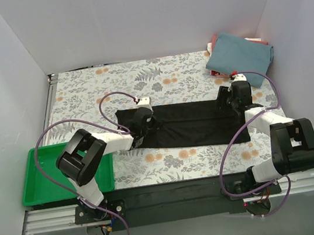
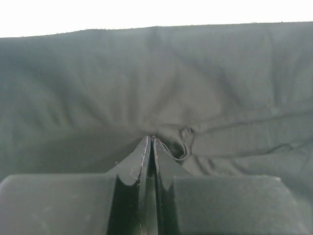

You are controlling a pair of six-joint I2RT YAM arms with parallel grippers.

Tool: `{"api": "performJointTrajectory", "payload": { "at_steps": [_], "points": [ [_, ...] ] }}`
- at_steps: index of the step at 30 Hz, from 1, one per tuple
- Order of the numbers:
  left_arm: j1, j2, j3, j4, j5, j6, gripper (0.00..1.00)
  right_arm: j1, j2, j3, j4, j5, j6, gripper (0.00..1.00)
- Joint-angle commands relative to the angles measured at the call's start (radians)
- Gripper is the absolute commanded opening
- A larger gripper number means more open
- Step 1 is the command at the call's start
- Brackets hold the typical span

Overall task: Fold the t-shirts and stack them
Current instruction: Fold the tshirt

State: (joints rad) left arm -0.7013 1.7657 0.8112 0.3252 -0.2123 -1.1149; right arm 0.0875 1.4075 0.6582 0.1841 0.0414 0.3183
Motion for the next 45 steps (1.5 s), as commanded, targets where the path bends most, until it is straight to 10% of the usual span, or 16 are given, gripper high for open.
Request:
{"api": "performJointTrajectory", "payload": {
  "at_steps": [1, 15, 22, 27, 45],
  "points": [
    [-0.052, -0.074, 0.022, -0.064, -0.114, 0.013, 0.0, 0.009, 0.011, 0.041, 0.038, -0.017, 0.001, 0.61],
    [-0.13, -0.123, 0.009, -0.163, -0.205, -0.108, 0.01, 0.032, 0.056, 0.057, 0.035, -0.026, 0.001, 0.61],
    [-0.155, -0.155, 0.014, -0.164, -0.162, -0.146, 0.13, 0.035, 0.074, 0.064, 0.037, -0.026, -0.002, 0.61],
    [-0.165, -0.157, 0.02, -0.201, -0.121, -0.18, 0.53, 0.04, 0.097, 0.073, 0.035, -0.029, -0.002, 0.61],
    [-0.123, -0.276, -0.015, -0.206, -0.251, -0.128, 0.68, 0.055, 0.133, 0.092, 0.035, -0.034, -0.004, 0.6]
  ]
}}
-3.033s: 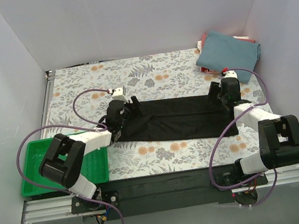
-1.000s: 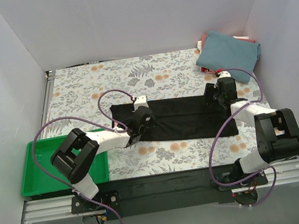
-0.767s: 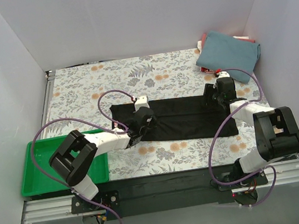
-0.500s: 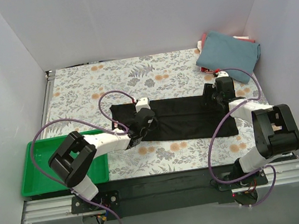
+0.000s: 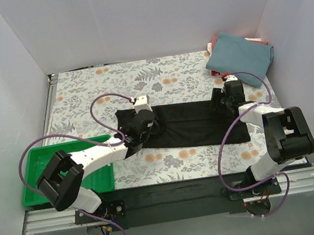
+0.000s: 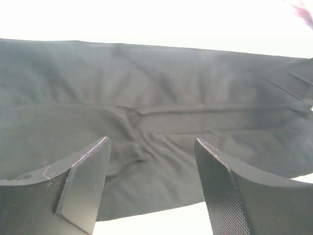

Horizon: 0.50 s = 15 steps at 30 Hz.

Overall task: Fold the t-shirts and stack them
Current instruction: Fold the tshirt

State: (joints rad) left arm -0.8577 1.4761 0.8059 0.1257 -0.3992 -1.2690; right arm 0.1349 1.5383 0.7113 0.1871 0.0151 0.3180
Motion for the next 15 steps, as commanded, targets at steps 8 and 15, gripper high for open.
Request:
{"api": "performJointTrajectory", "payload": {
  "at_steps": [8, 15],
  "points": [
    [0.08, 0.136, -0.004, 0.052, -0.064, 0.04, 0.68, 0.012, -0.007, 0.037, 0.028, 0.0, -0.007, 0.6],
    [0.08, 0.101, -0.06, 0.014, -0.049, -0.006, 0.68, 0.012, -0.01, 0.037, 0.026, 0.002, -0.007, 0.6]
  ]
}}
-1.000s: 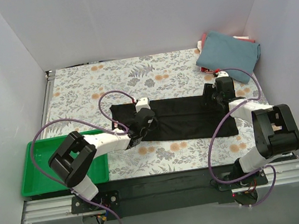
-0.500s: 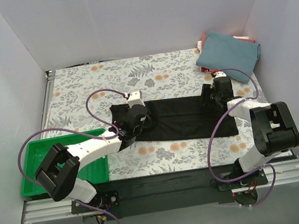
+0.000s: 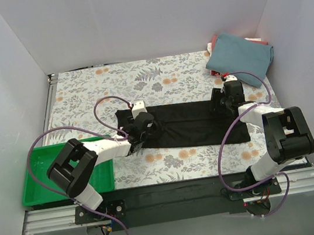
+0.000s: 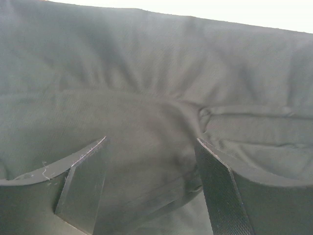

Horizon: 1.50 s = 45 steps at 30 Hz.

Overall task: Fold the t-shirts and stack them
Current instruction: Fold the tshirt

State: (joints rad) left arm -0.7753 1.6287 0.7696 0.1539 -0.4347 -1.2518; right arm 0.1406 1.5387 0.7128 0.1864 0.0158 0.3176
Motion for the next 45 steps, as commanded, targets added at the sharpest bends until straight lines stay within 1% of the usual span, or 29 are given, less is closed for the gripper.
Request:
{"api": "performJointTrajectory", "payload": {
  "at_steps": [1, 9, 13, 16, 21, 25, 28, 31, 37, 45],
  "points": [
    [-0.004, -0.056, -0.033, -0.025, -0.003, -0.027, 0.68, 0.007, -0.011, 0.036, 0.027, 0.001, -0.006, 0.6],
    [-0.007, -0.133, -0.088, -0.028, 0.082, -0.072, 0.68, 0.008, -0.008, 0.039, 0.025, 0.012, -0.009, 0.6],
    [-0.001, -0.159, -0.107, -0.008, 0.064, -0.083, 0.7, 0.007, -0.014, 0.036, 0.024, 0.023, -0.014, 0.6],
    [0.034, -0.13, -0.095, -0.011, 0.06, -0.09, 0.71, 0.008, -0.009, 0.036, 0.025, 0.023, -0.015, 0.6],
    [0.093, -0.049, -0.104, 0.042, 0.093, -0.098, 0.71, 0.008, 0.001, 0.039, 0.016, 0.036, -0.018, 0.6],
    [0.152, 0.009, -0.104, 0.068, 0.12, -0.1, 0.71, 0.007, 0.008, 0.051, -0.039, 0.093, -0.006, 0.6],
    [0.191, 0.051, -0.095, 0.085, 0.119, -0.08, 0.71, 0.008, 0.03, 0.083, -0.097, 0.147, 0.02, 0.59],
    [0.205, 0.078, -0.072, 0.085, 0.12, -0.067, 0.71, 0.007, 0.049, 0.082, -0.12, 0.164, 0.024, 0.59],
    [0.248, 0.135, -0.004, 0.104, 0.123, 0.005, 0.71, 0.007, 0.064, 0.071, -0.179, 0.124, 0.038, 0.59],
    [0.315, 0.264, 0.12, 0.139, 0.152, 0.142, 0.71, 0.019, 0.047, 0.019, -0.219, 0.047, 0.052, 0.58]
  ]
}}
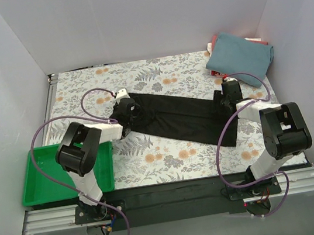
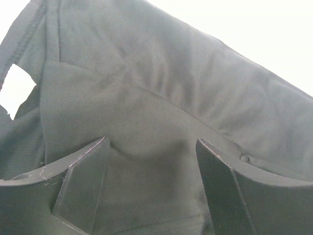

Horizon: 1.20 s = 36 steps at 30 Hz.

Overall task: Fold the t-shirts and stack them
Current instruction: Fold the tshirt

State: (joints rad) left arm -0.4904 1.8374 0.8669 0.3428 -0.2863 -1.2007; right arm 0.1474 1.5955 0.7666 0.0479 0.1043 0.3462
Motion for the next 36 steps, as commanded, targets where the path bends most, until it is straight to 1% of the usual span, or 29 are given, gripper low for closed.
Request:
{"api": "performJointTrajectory", "payload": {
  "at_steps": [1, 5, 10, 14, 16, 21, 25, 29, 31, 34, 36],
  "points": [
    [0.035, 0.068, 0.056, -0.048, -0.002, 0.105, 0.71, 0.017, -0.018, -0.044, -0.082, -0.044, 0.028, 0.57],
    [0.064, 0.131, 0.139, -0.056, -0.002, 0.153, 0.71, 0.049, -0.06, -0.111, -0.094, -0.055, 0.059, 0.57],
    [0.096, 0.195, 0.236, -0.074, 0.019, 0.196, 0.71, 0.103, -0.133, -0.145, -0.112, -0.04, 0.091, 0.57],
    [0.096, 0.174, 0.277, -0.071, 0.079, 0.22, 0.71, 0.126, -0.186, -0.136, -0.131, -0.011, 0.086, 0.57],
    [0.096, 0.157, 0.296, -0.079, 0.087, 0.228, 0.71, 0.132, -0.224, -0.122, -0.143, 0.004, 0.053, 0.57],
    [0.096, 0.076, 0.363, -0.192, 0.062, 0.193, 0.71, 0.152, -0.301, -0.121, -0.138, 0.058, -0.041, 0.59],
    [0.096, 0.011, 0.342, -0.238, 0.05, 0.145, 0.72, 0.152, -0.312, -0.133, -0.115, 0.043, -0.087, 0.61],
    [0.107, 0.008, 0.319, -0.269, 0.065, 0.098, 0.72, 0.152, -0.296, -0.173, -0.069, -0.024, -0.092, 0.62],
    [0.118, 0.022, 0.293, -0.258, 0.096, 0.06, 0.72, 0.152, -0.281, -0.184, -0.057, -0.049, -0.092, 0.63],
    [0.142, 0.049, 0.248, -0.196, 0.137, 0.008, 0.72, 0.153, -0.264, -0.19, -0.031, -0.063, -0.09, 0.63],
    [0.157, 0.071, 0.245, -0.186, 0.15, 0.0, 0.72, 0.152, -0.264, -0.196, -0.033, -0.066, -0.09, 0.63]
  ]
}}
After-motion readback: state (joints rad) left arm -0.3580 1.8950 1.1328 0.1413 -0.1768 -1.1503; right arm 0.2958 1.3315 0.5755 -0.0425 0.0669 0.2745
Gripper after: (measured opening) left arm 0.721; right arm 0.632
